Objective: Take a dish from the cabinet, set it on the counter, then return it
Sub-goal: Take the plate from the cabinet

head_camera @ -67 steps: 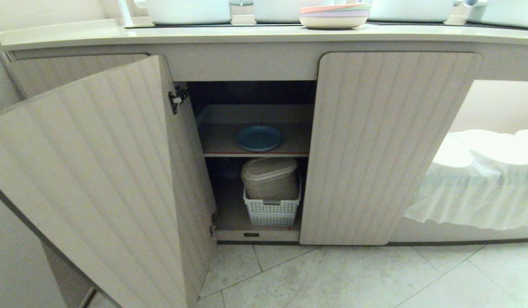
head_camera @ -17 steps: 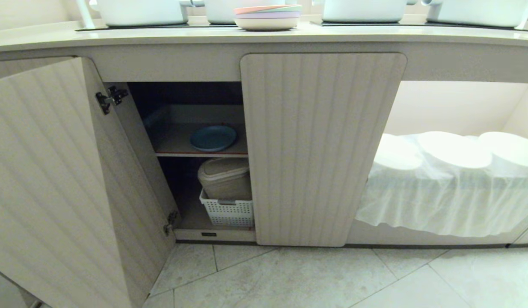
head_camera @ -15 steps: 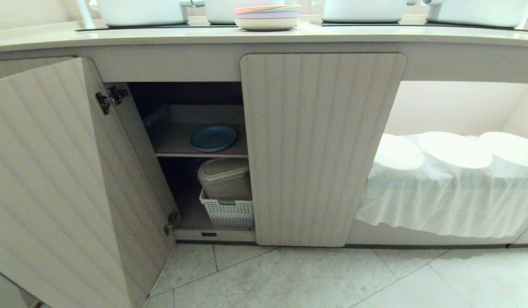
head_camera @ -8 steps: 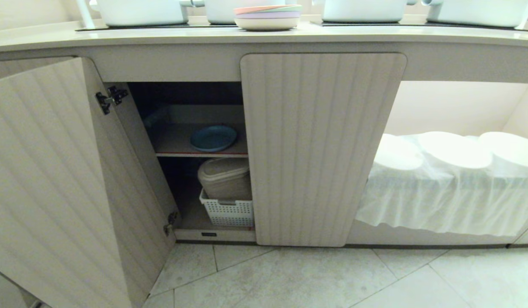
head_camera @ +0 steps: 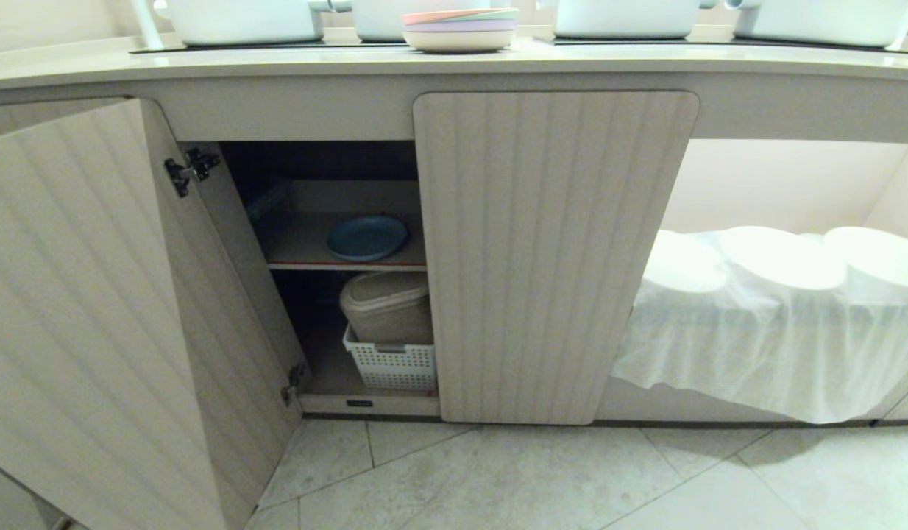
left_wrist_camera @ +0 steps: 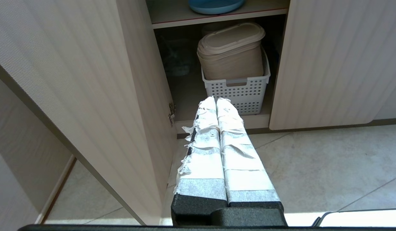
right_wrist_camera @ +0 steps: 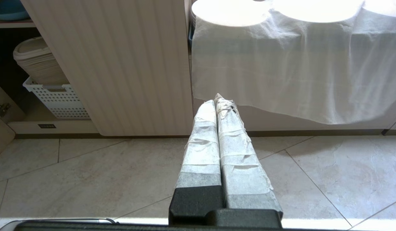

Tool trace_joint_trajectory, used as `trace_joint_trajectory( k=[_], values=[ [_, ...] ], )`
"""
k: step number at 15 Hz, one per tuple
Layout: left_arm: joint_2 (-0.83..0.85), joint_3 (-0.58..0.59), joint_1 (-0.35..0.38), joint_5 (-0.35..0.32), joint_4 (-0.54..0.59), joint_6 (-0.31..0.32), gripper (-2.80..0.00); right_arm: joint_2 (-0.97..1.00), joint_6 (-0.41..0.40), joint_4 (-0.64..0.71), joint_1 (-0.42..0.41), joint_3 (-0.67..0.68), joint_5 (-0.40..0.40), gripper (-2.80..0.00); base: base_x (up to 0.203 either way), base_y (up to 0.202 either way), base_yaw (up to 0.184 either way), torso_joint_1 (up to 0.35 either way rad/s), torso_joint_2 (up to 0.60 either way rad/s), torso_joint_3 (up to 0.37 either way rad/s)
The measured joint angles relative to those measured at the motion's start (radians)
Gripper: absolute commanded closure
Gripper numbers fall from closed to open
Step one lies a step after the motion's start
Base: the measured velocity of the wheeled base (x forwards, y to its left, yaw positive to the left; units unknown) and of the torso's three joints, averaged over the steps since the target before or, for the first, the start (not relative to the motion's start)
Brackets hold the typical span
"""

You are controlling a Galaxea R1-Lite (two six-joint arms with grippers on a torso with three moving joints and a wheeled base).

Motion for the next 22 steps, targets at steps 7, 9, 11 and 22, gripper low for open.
trace_joint_trajectory(
  k=[7,9,11,22],
  values=[
    [0.000,0.000,0.000,0.000,0.001,0.001,0.00,0.000,0.000,0.000,0.000,0.000,0.000,0.00,0.000,0.000,0.000,0.000,0.00,0.000],
    [0.000,0.000,0.000,-0.001,0.000,0.000,0.00,0.000,-0.001,0.000,0.000,0.000,0.000,0.00,0.000,0.000,0.000,0.000,0.00,0.000],
    [0.000,0.000,0.000,-0.004,0.002,-0.001,0.00,0.000,0.000,0.000,0.000,0.000,0.000,0.00,0.049,0.000,0.000,-0.001,0.00,0.002],
    [0.000,0.000,0.000,-0.007,0.000,0.001,0.00,0.000,0.000,0.000,0.000,0.000,0.000,0.00,0.197,0.000,0.001,0.004,0.00,0.003]
  ],
)
